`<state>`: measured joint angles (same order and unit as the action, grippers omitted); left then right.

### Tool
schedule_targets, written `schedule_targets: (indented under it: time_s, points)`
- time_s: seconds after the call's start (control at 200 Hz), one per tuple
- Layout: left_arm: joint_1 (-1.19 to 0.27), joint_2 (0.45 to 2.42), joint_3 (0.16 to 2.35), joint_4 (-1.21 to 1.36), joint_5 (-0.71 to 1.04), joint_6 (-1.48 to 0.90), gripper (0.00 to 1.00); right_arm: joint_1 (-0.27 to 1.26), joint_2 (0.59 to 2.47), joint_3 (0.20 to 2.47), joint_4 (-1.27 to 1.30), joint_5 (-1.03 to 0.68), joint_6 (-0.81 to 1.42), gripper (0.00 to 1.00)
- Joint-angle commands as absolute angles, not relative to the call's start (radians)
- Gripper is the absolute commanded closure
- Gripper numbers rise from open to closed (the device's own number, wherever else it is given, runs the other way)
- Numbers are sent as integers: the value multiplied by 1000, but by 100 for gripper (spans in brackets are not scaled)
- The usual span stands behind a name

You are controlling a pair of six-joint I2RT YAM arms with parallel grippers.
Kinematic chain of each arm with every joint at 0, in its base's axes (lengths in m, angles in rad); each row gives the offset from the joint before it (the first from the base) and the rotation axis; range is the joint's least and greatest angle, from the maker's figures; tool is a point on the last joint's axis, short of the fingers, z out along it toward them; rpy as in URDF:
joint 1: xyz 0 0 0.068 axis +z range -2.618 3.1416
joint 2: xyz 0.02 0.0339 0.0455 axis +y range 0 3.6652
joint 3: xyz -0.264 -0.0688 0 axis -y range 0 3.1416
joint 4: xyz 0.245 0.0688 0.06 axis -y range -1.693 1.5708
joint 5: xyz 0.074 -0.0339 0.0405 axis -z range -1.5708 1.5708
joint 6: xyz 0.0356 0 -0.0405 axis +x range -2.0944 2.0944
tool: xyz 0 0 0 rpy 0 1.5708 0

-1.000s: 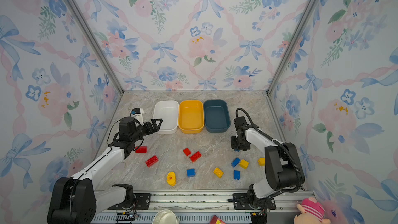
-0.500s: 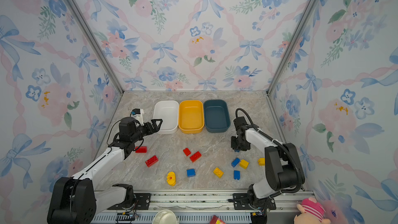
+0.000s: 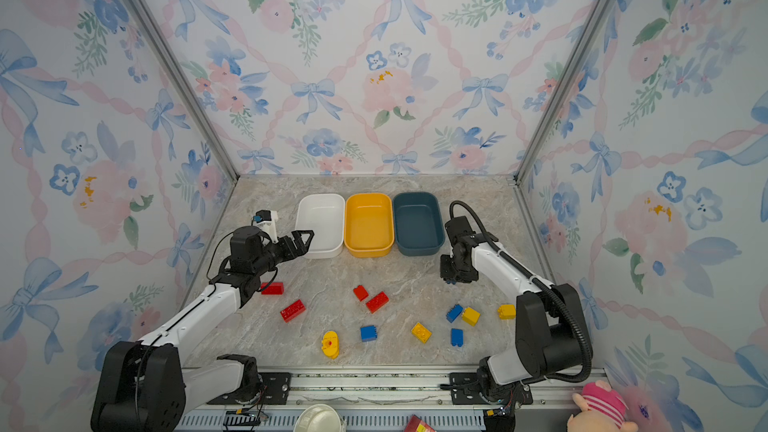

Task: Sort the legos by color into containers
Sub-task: 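Carry the blue brick with the right gripper over the yellow bin and release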

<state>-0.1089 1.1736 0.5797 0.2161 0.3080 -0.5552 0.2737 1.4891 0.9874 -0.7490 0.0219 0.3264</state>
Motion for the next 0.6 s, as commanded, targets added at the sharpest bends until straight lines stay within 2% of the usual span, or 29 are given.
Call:
schedule_targets:
  time_s: [0.0, 0.3, 0.595]
  points:
    - [-115, 1169, 568, 235, 318, -564, 2, 309, 1466, 1046, -791, 11, 357, 68]
    - [-118, 1161, 565, 234, 313, -564, 2, 431, 1502, 1184, -771, -6, 398, 68]
    - [-120, 1155, 564, 240, 312, -566, 2, 531, 1685, 1416, -690, -37, 405, 67]
